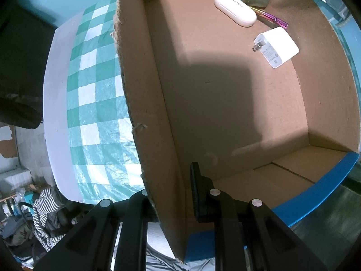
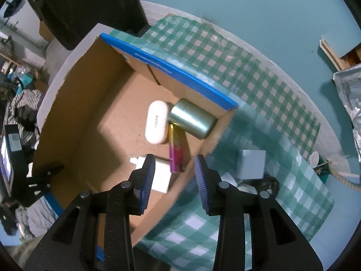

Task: Organize rigid objects
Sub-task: 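Move the right gripper back over the white octagonal PASA device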

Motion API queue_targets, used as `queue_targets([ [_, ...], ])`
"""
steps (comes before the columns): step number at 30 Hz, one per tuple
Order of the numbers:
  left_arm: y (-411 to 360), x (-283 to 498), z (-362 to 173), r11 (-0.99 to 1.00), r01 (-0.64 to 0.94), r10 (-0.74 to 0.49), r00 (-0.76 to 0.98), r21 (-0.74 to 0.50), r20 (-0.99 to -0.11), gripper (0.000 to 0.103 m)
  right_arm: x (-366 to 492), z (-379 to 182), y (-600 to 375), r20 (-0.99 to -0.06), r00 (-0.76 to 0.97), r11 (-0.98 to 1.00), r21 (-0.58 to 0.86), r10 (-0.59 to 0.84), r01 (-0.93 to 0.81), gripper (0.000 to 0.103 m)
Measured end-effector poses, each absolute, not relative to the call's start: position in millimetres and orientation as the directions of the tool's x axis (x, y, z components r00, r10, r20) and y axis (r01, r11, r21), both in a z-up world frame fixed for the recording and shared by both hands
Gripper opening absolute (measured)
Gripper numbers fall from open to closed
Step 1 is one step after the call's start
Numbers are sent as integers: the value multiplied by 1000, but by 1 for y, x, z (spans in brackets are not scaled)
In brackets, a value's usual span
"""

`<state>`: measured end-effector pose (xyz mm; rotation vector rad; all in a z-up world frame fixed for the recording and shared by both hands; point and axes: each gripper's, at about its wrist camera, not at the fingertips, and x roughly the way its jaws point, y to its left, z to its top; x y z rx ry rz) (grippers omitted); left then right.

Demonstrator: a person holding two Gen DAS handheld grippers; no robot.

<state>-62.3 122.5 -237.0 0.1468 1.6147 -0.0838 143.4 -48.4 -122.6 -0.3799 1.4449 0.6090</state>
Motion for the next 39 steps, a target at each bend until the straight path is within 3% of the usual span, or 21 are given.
queue_targets([
  [12, 128, -63, -238, 989, 141, 43, -48, 36, -998, 16, 168, -139, -123, -995, 17, 871, 80, 101, -484, 49],
  [22, 128, -63, -239, 989, 142, 54, -51, 47, -997, 16, 173, -178, -156, -992, -27, 899, 122, 122, -421, 49],
  [39, 123, -63, -239, 991, 123, 64, -61, 57, -996, 16, 157, -215, -151, -988, -85, 851, 153, 127, -503, 51],
])
